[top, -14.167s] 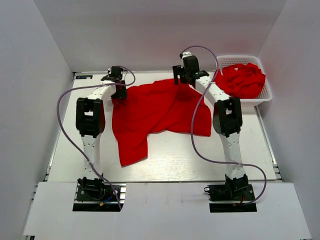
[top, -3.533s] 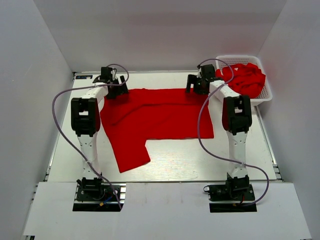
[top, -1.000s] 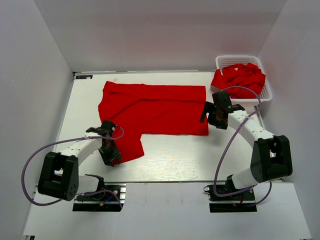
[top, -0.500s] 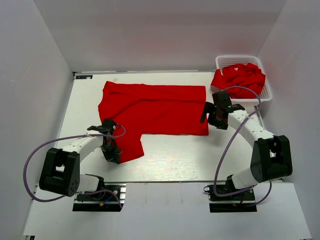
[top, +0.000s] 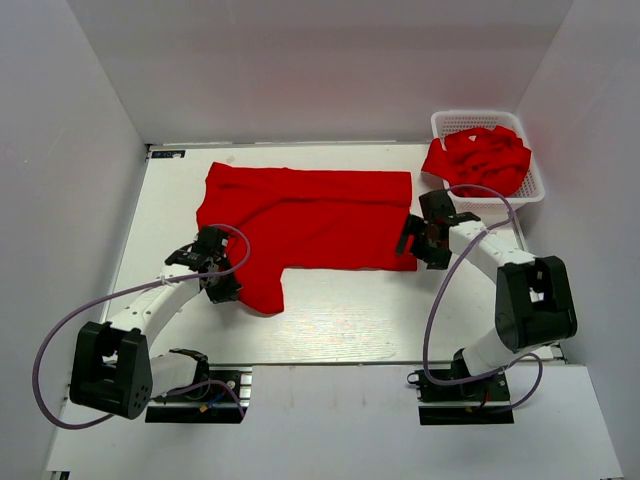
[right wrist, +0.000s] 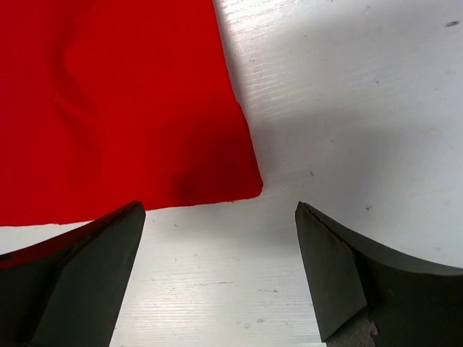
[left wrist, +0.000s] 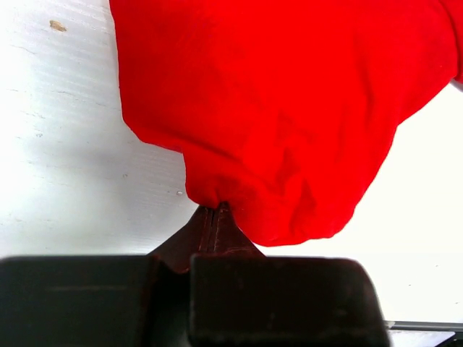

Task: Fold and stack the t-shirts
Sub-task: Grap the side of the flattened tshirt closest away from the robot with both arms

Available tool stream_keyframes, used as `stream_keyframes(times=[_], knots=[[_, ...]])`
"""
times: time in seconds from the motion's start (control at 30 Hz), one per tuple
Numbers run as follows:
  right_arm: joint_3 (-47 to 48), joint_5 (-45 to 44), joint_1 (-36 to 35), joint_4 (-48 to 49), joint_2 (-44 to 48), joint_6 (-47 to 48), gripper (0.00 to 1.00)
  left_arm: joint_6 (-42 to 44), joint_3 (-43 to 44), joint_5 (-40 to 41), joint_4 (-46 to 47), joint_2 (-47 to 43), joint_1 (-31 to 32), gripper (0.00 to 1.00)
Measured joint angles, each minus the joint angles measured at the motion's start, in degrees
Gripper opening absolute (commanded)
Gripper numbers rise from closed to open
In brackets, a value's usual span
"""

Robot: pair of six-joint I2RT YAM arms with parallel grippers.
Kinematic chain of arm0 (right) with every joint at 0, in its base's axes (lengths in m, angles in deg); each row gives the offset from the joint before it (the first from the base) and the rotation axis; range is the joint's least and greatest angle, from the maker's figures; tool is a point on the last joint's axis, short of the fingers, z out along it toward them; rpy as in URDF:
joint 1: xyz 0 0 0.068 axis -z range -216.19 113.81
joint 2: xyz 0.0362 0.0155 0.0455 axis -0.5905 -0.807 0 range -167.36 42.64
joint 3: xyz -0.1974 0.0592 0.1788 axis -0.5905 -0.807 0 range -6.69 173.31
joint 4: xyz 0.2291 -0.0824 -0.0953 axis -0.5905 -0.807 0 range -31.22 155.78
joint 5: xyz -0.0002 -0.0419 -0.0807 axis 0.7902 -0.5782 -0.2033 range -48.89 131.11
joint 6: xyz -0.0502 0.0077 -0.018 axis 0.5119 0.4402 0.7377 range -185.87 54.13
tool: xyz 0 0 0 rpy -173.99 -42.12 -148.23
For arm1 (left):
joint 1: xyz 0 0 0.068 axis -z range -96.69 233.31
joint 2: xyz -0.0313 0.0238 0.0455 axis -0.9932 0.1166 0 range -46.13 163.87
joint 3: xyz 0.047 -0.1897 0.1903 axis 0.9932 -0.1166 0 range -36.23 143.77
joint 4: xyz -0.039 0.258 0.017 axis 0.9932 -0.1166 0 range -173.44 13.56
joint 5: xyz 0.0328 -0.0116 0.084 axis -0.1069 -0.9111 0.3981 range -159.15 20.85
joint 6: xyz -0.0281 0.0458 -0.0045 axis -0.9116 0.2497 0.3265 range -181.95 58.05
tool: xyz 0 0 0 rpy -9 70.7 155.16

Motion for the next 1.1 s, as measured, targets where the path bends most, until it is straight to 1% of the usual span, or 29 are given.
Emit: stream_keyframes(times=[0.23,0.43,0.5,0.57,0.6,0.63,0.67,0.7,0.77,0.8,0.97,1.1], knots=[[-0.6,1.6,-0.1,1.4,-3.3,-1.6,0.90,0.4,0.0,0.0,0.1,0.0,0.0,0.00],[-0.5,1.2,-0.2,1.7,-5.5,-2.3,0.90,0.4,0.0,0.0,0.3,0.0,0.0,0.00],[-0.4,0.7,-0.3,1.7,-5.6,-2.8,0.80,0.4,0.0,0.0,0.3,0.0,0.0,0.00],[-0.3,-0.2,-0.3,1.5,-5.9,-3.4,0.64,0.4,0.0,0.0,0.3,0.0,0.0,0.00],[-0.3,-0.5,-0.4,1.4,-6.0,-3.5,0.48,0.4,0.0,0.0,0.3,0.0,0.0,0.00],[-0.3,-0.8,-0.4,1.3,-6.1,-3.6,0.44,0.4,0.0,0.0,0.3,0.0,0.0,0.00],[-0.3,-0.9,-0.4,1.2,-6.3,-3.9,0.42,0.4,0.0,0.0,0.3,0.0,0.0,0.00],[-0.3,-1.2,-0.4,1.1,-6.3,-4.2,0.27,0.4,0.0,0.0,0.2,0.0,0.0,0.00],[-0.5,-1.4,-0.4,1.1,-6.3,-4.4,0.13,0.4,0.0,0.0,0.2,0.0,0.0,0.00],[-0.6,-1.4,-0.4,1.1,-6.3,-4.8,0.00,0.4,0.0,0.0,0.2,0.0,0.0,0.00],[-0.6,-1.4,-0.4,1.1,-6.3,-5.0,0.00,0.6,1.0,0.2,-0.1,-0.1,0.0,0.00],[-0.5,-1.2,-0.4,1.1,-6.3,-4.4,0.00,1.3,4.8,0.8,-0.2,-0.1,0.0,0.00]])
